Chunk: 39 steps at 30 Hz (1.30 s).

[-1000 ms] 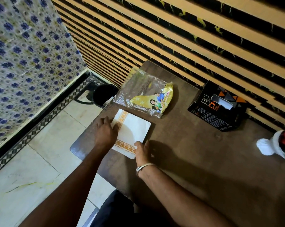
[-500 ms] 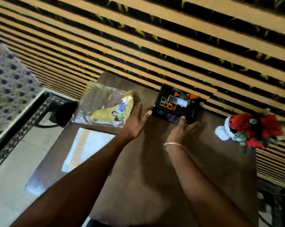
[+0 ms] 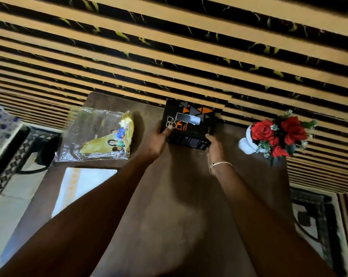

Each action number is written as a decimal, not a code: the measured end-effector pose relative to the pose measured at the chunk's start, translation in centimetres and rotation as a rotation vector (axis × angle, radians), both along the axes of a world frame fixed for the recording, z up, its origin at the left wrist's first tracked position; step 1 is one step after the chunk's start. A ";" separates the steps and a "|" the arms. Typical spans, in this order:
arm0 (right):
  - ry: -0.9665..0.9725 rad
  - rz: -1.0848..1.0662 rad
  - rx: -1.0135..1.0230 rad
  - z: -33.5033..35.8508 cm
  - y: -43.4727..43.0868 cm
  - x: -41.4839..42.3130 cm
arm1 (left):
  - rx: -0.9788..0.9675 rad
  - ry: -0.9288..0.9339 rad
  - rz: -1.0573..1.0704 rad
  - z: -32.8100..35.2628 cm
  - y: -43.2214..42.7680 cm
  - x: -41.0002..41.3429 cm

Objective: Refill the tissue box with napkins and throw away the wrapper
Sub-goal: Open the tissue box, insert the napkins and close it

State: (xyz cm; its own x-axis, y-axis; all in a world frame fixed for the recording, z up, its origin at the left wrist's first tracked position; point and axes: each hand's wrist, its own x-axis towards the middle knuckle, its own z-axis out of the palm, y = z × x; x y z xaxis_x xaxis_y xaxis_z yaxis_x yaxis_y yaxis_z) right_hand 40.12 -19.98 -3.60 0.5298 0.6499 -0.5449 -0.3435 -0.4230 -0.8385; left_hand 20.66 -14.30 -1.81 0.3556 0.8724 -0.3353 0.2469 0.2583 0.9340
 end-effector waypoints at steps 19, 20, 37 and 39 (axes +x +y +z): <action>-0.236 0.017 -0.117 0.0 -25.4 -3.7 | -0.116 -0.014 0.005 -1.5 -23.8 -1.8; -0.242 0.001 -0.100 -0.1 -25.5 -3.9 | -0.115 0.001 0.008 -1.5 -24.0 -1.8; -1.218 0.997 -0.158 4.8 -18.0 -3.2 | 0.237 0.543 -0.157 -1.8 -22.4 -5.0; -1.244 1.174 -0.230 4.7 -15.7 -3.2 | 0.264 0.541 -0.227 -1.7 -21.7 -4.7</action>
State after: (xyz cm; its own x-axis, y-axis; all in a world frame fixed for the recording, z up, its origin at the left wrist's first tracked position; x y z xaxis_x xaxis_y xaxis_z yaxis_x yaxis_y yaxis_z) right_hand 36.90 -35.66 1.07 0.0093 0.9409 -0.3386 0.9684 -0.0929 -0.2316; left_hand 15.92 -36.04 -3.48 0.3816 0.8732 -0.3032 0.7226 -0.0772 0.6869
